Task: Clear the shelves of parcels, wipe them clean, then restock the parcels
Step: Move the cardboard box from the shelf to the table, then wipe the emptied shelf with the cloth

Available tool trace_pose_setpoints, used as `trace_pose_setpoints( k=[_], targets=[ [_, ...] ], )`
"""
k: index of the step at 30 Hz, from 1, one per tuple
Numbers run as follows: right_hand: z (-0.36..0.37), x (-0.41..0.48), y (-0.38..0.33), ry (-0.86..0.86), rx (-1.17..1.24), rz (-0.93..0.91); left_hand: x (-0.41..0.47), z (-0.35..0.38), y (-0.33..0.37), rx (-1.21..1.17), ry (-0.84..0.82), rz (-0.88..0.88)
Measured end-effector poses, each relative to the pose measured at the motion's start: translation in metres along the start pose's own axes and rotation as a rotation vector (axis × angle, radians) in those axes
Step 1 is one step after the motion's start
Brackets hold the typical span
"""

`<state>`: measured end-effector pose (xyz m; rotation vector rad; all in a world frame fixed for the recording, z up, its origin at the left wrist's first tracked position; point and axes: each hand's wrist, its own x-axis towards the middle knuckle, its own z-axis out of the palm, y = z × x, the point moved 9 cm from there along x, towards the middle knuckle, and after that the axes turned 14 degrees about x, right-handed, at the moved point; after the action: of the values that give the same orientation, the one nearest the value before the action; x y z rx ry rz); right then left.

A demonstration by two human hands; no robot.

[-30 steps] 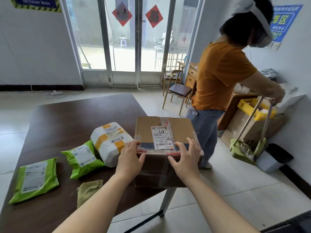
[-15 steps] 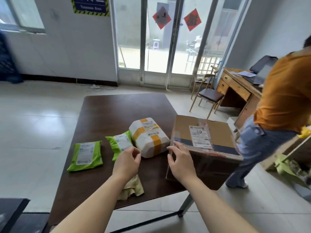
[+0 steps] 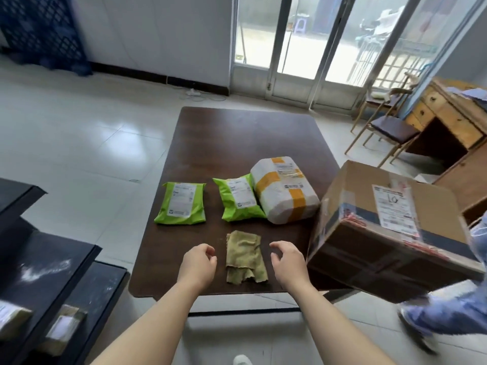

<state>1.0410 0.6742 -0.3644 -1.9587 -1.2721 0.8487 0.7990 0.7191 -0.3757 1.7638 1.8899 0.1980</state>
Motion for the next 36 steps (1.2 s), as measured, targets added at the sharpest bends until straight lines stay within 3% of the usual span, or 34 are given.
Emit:
trace_pose_setpoints(
  k=[10, 20, 29, 36],
  targets=[
    [0.06, 0.066, 0.072, -0.121, 0.093, 0.282, 0.046, 0.084, 0.003, -0.026, -0.122, -0.103],
    [0.095, 0.097, 0.1, -0.202, 0.238, 0.392, 0.075, 0.123, 0.002, -0.052, -0.156, -0.27],
    [0.091, 0.104, 0.065, -0.308, 0.296, 0.339, 0.076, 0.06, 0.016, -0.476, -0.047, -0.165],
    [0.102, 0.107, -0.01, -0.502, 0.297, 0.198, 0.06, -0.03, 0.021, -0.558, -0.002, -0.126]
  ],
)
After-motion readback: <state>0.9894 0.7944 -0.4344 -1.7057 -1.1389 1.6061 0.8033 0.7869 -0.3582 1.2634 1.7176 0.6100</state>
